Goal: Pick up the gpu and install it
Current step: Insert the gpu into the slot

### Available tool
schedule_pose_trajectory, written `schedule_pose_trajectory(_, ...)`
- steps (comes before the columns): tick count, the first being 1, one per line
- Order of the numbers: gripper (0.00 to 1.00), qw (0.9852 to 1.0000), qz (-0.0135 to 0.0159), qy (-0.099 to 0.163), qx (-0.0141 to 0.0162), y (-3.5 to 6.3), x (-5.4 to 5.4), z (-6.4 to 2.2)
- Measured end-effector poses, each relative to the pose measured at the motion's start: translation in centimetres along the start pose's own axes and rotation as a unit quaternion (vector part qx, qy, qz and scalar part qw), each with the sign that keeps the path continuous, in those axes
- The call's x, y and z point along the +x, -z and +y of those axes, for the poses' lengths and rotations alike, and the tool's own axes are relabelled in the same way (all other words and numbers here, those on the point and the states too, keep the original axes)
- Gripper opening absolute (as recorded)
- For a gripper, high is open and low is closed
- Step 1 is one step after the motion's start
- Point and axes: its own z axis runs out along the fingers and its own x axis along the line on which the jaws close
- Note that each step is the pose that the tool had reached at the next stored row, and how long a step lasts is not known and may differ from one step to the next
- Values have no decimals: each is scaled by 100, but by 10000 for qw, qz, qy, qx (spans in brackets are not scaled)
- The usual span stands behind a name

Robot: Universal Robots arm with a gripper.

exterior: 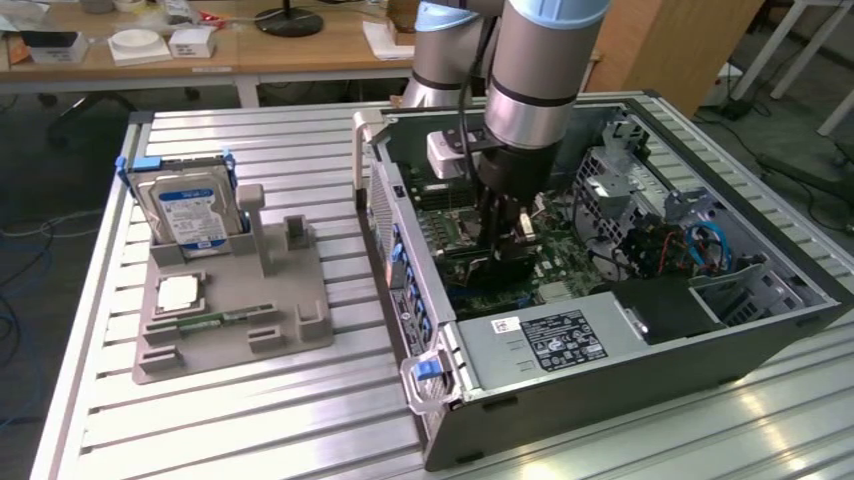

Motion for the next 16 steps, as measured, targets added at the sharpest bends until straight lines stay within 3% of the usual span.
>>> schedule_pose_trajectory(6,38,10000,0,0,4,33,0,-1)
schedule_pose_trajectory(10,14,10000,0,0,4,34,1,-1)
schedule_pose_trajectory(16,10,10000,0,0,4,34,1,-1)
